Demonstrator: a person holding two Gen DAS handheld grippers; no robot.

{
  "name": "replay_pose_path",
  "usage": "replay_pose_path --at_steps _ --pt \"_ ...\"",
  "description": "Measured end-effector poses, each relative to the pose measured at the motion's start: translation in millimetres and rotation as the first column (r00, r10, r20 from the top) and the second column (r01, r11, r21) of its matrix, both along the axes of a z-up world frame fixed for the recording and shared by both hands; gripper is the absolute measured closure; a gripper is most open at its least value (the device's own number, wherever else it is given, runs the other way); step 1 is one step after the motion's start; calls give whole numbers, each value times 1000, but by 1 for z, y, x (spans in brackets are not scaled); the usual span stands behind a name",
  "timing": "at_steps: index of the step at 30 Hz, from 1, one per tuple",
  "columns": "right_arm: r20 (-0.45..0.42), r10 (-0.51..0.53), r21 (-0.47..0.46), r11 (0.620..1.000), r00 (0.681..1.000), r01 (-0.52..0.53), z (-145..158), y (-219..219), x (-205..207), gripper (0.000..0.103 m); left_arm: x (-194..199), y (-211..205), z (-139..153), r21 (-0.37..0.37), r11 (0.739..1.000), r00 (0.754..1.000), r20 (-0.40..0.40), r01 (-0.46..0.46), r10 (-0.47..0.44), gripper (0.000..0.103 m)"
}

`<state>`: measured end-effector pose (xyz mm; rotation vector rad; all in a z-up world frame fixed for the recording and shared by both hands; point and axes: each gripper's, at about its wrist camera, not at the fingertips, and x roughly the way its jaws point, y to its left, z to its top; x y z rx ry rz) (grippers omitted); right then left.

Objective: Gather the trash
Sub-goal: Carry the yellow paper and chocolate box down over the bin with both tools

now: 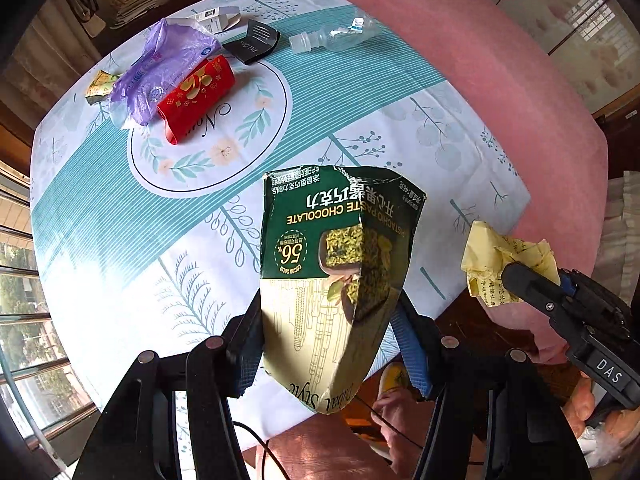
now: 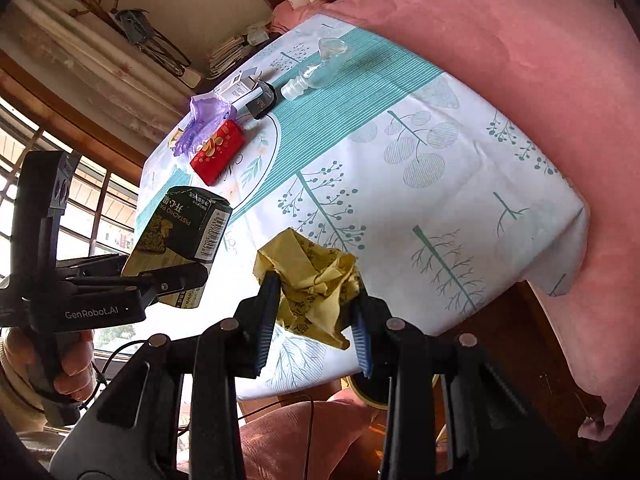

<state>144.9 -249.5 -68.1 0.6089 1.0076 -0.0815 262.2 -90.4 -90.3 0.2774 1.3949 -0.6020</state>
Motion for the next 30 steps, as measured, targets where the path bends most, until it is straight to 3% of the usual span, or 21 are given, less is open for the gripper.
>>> replay_pose_path --at_steps 9,15,21,25,30 --pt "35 148 -58 988 988 -146 27 -30 -107 73 -122 -11 -8 6 994 994 -23 -110 110 44" --pt "11 199 -65 978 980 -198 20 -44 -169 73 -186 -28 -24 24 991 989 -57 -133 134 44" --pt "-26 217 -24 976 976 -217 -8 -46 -204 73 -221 -38 -44 55 992 991 -60 -116 119 44" --pt "-82 196 21 981 977 -195 -44 -43 -216 73 -233 -38 -64 56 991 990 -64 -123 127 44" --pt "-161 173 57 984 972 -166 -99 -41 -221 73 -241 -32 -109 76 987 986 -78 -144 150 44"
